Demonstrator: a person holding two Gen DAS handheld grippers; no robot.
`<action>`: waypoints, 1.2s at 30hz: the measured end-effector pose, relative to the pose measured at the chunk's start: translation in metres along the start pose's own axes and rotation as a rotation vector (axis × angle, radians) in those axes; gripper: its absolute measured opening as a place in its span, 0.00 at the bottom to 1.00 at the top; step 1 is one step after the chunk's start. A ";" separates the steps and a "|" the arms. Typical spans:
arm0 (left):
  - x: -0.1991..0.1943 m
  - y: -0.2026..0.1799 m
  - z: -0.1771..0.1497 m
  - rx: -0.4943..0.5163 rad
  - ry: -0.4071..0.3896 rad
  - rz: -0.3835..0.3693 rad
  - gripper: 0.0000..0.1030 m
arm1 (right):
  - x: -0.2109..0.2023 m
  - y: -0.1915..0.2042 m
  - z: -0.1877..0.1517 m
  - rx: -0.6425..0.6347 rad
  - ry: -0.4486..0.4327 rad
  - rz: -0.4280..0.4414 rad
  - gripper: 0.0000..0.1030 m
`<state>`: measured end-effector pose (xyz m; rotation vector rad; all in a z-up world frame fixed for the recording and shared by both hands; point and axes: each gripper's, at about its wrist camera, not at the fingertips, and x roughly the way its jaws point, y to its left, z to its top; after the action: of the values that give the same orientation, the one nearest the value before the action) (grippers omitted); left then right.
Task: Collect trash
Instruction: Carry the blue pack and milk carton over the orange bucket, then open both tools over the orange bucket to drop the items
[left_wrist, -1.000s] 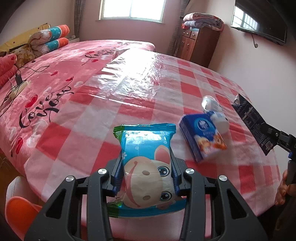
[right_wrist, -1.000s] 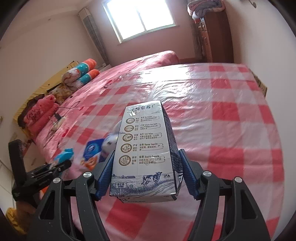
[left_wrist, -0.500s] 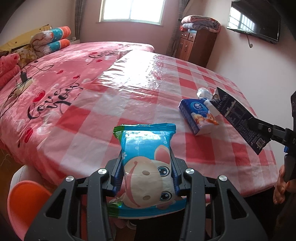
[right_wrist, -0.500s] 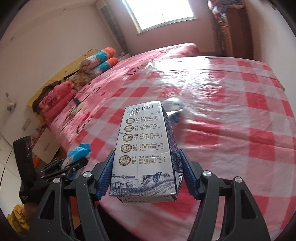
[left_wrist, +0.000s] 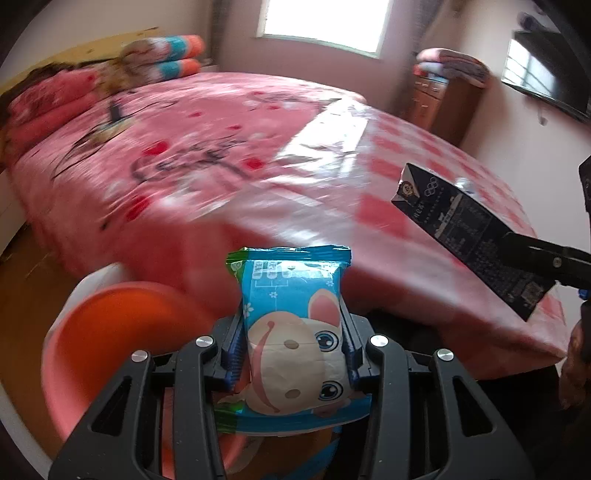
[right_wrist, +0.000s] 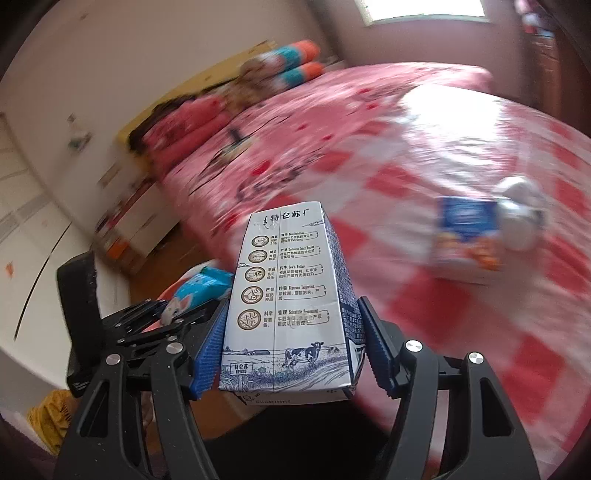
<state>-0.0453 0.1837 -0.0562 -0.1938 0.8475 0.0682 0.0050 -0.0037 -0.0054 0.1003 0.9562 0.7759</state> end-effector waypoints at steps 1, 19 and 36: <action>-0.002 0.010 -0.004 -0.018 0.005 0.022 0.42 | 0.007 0.009 0.001 -0.018 0.020 0.018 0.65; -0.013 0.142 -0.061 -0.282 0.076 0.255 0.42 | 0.118 0.140 -0.002 -0.264 0.252 0.190 0.65; 0.001 0.153 -0.072 -0.314 0.123 0.256 0.42 | 0.173 0.144 -0.015 -0.232 0.346 0.207 0.66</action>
<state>-0.1188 0.3199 -0.1253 -0.3858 0.9784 0.4343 -0.0278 0.2077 -0.0767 -0.1441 1.1863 1.1145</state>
